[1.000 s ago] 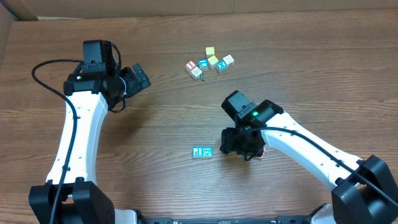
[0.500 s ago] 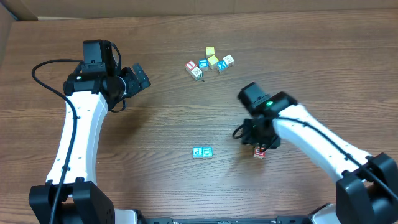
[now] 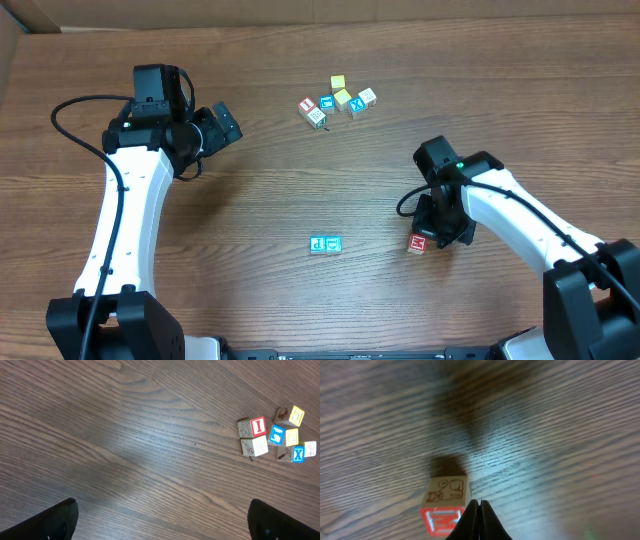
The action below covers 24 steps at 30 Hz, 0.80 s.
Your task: Flip 3 blocks
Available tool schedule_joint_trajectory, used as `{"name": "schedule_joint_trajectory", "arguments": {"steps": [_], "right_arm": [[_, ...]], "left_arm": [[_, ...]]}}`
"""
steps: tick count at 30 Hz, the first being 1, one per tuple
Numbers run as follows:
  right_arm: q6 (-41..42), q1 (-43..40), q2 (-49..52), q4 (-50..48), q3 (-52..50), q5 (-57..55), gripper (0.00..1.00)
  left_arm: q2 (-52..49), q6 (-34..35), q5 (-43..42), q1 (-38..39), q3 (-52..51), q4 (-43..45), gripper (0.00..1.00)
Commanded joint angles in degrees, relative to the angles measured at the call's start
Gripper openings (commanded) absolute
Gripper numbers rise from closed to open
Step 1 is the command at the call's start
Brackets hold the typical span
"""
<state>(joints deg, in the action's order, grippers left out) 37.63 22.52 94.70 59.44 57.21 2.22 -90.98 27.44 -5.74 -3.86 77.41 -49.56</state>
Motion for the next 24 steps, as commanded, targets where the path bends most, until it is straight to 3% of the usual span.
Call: {"name": "schedule_joint_trajectory", "arguments": {"steps": [1,14,24], "right_arm": [[1.4,0.0,-0.2,-2.3,-2.7,3.3,0.04],[1.1,0.4,-0.2,-8.5,-3.9,11.0,0.04],[1.2,5.9,-0.2,-11.6,-3.9,11.0,0.04]], "left_arm": [[0.3,-0.6,0.2,-0.2,0.5,0.1,1.00],[0.3,-0.7,0.2,-0.2,0.5,0.1,1.00],[0.3,-0.6,0.2,-0.2,0.5,0.1,1.00]]}}
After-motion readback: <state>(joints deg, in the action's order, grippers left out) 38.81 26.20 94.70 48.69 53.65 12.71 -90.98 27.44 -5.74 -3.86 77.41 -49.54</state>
